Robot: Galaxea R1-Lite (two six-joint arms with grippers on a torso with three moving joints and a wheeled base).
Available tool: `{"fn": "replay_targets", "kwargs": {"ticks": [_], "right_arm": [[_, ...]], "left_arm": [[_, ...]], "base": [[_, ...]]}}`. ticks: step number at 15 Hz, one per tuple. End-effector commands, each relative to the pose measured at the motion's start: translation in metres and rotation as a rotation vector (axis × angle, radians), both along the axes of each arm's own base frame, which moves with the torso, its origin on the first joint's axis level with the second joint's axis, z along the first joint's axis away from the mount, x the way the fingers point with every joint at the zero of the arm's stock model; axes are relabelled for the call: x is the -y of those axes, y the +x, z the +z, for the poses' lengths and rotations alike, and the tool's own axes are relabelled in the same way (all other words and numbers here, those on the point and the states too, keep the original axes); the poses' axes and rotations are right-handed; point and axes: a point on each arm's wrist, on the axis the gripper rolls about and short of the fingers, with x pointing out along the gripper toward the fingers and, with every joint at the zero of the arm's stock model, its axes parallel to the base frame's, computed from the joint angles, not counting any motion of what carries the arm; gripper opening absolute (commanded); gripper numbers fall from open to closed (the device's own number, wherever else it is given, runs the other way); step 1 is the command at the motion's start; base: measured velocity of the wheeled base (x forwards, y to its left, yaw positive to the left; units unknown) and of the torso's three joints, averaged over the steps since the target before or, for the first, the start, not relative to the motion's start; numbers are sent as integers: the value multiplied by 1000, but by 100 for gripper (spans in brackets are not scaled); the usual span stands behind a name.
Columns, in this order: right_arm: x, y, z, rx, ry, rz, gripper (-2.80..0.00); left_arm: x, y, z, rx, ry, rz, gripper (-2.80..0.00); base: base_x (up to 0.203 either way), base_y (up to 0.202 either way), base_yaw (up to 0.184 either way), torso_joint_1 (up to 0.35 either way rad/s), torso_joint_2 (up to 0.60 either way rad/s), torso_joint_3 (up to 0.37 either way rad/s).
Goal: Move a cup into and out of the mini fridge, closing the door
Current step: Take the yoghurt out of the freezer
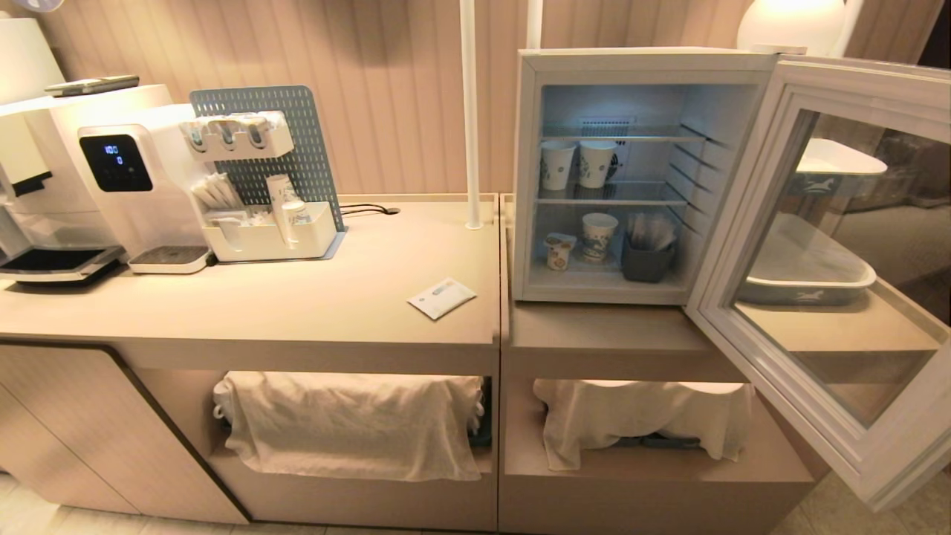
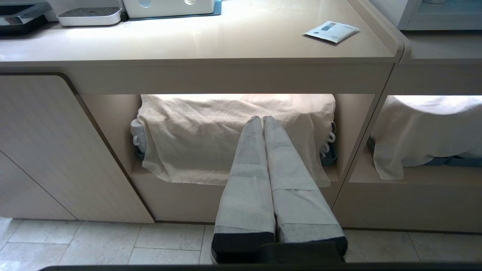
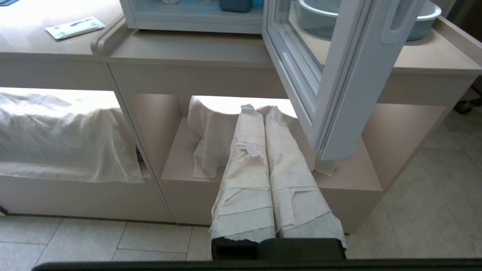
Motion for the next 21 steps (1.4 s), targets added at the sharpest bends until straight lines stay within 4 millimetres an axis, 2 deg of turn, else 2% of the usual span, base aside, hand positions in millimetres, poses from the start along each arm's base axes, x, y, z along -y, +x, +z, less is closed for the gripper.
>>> {"fn": "replay_targets", "kwargs": {"ticks": [1, 17, 21], "right_arm": [[0, 0, 0, 1, -1, 1, -280], [0, -1, 0, -13, 0, 2, -280], [0, -1, 0, -13, 0, 1, -280]], "left_arm": [[0, 0, 0, -3, 0, 1, -280], [0, 0, 0, -2, 4, -4, -280], [0, 0, 0, 0, 6, -2, -280]], "base": [[0, 0, 0, 0, 0, 0], [0, 0, 0, 0, 0, 0], [160, 0, 0, 1, 3, -1]]}}
